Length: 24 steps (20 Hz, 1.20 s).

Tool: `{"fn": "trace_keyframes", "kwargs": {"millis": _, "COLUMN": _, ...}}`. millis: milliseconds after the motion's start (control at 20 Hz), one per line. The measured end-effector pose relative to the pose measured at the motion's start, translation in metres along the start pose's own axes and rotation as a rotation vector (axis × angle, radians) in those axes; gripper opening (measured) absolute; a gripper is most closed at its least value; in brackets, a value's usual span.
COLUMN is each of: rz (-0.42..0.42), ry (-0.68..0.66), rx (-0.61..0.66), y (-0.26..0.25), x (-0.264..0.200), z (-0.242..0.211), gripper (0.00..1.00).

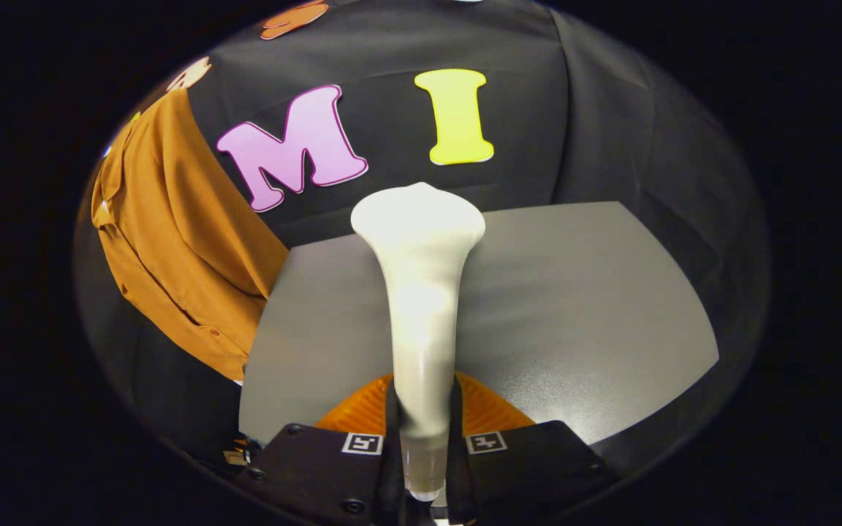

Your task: Iron the clothes twice with a garment steamer, once on the left side and once on the right side.

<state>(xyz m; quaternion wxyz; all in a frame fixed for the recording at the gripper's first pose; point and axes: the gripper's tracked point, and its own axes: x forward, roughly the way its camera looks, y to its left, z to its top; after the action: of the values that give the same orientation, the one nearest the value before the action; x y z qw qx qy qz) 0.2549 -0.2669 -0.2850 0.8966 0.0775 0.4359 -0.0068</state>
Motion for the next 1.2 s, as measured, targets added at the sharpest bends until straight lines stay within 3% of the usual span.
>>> {"fn": "trace_keyframes", "kwargs": {"millis": 350, "rz": -0.074, "ry": -0.280, "rx": -0.004, "y": 0.029, "x": -0.079, "z": 0.033, "gripper": 0.26}}
{"fn": "trace_keyframes", "kwargs": {"millis": 750, "rz": -0.071, "ry": -0.474, "rx": -0.038, "y": 0.129, "x": -0.150, "z": 0.034, "gripper": 0.26}}
{"fn": "trace_keyframes", "kwargs": {"millis": 1200, "rz": 0.008, "ry": -0.487, "rx": -0.117, "y": 0.249, "x": -0.105, "z": 0.008, "gripper": 0.26}}
